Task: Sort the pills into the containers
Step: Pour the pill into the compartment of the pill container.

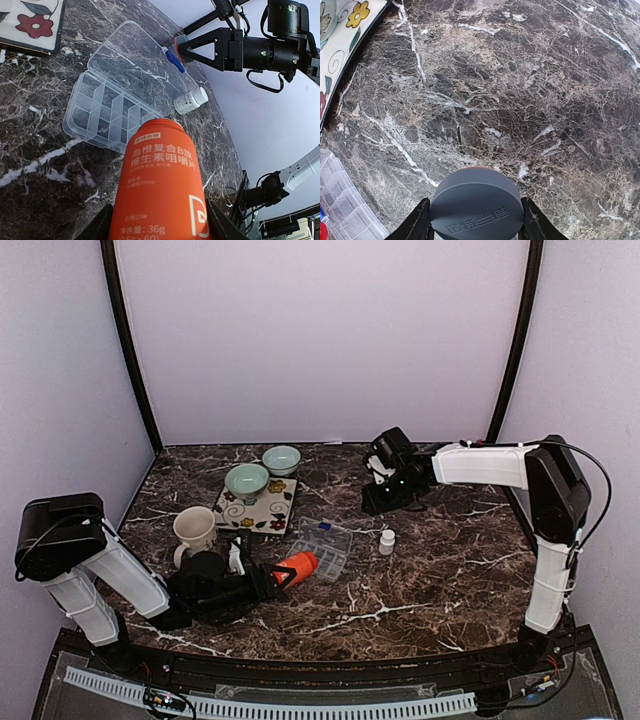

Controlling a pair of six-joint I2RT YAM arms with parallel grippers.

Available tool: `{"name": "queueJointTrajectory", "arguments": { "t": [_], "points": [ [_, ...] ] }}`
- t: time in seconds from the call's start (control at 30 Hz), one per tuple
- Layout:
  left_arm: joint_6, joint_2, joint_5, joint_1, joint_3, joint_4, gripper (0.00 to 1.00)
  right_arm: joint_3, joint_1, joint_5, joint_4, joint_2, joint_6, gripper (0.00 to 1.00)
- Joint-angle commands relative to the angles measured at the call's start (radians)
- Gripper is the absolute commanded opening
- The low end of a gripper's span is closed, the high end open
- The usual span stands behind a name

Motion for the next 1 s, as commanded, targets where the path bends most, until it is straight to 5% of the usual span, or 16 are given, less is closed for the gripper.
{"name": "queueJointTrajectory", "arguments": {
  "t": [0.0, 0.97],
  "points": [
    [0.016, -0.024, -0.013, 0.000, 0.024, 0.004, 0.02, -0.007, -0.004, -0.007, 0.027, -0.046, 0.004, 0.31],
    [0.012, -0.027, -0.048, 0.000, 0.058, -0.057, 0.02, -0.020, -0.005, -0.011, 0.035, -0.054, 0.008, 0.31]
  ]
}}
